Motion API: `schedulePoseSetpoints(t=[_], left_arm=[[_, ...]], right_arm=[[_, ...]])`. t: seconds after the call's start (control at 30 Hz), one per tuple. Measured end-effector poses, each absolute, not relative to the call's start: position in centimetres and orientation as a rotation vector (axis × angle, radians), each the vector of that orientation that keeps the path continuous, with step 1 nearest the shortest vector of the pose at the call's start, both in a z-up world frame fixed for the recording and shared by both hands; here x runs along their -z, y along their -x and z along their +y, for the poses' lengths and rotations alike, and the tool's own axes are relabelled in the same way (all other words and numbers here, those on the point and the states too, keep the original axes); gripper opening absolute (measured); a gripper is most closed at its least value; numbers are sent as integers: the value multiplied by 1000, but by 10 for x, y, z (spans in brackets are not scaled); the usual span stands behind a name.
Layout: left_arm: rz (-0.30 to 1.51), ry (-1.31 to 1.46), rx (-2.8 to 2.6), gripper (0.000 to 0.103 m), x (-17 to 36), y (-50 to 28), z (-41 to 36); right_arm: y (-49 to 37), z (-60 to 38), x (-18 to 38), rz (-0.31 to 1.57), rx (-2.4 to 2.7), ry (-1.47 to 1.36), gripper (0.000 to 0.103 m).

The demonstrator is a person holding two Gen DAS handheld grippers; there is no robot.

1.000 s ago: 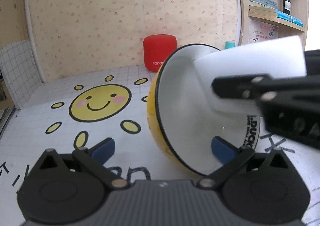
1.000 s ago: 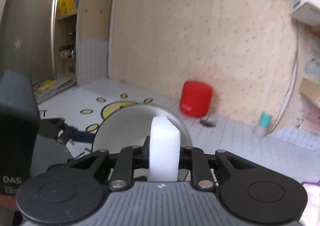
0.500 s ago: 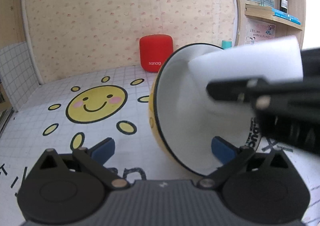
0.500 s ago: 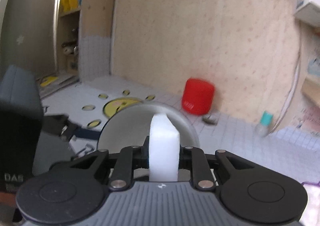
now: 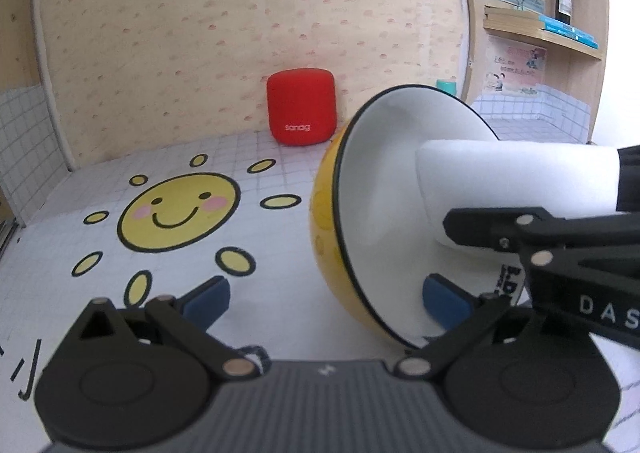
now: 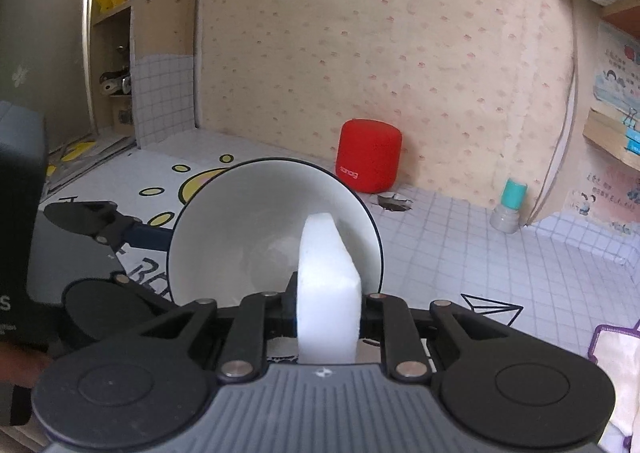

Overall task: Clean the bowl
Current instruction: 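Hold the bowl with the left gripper while the right gripper scrubs along the rim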

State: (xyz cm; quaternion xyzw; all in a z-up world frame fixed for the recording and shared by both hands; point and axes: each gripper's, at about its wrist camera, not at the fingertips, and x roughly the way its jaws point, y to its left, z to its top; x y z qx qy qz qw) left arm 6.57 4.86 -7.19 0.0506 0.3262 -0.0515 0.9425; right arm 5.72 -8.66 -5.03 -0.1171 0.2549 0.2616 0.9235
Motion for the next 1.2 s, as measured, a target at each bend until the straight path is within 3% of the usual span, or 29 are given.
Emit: schedulePoseSetpoints(t=[0.37, 0.67, 0.97, 1.2], left_arm=[[668, -94, 105, 103, 71, -66, 47], [664, -104, 110, 103, 72, -65, 45], [668, -95, 113, 103, 72, -66, 44], [668, -91, 111, 103, 71, -66, 44]], right_arm=[[-51, -76, 33, 438, -552, 260, 17], [-60, -82, 49, 525, -529, 266, 17], [-55, -81, 32, 451, -527, 267, 17], [-58, -90, 42, 496, -508, 273, 17]])
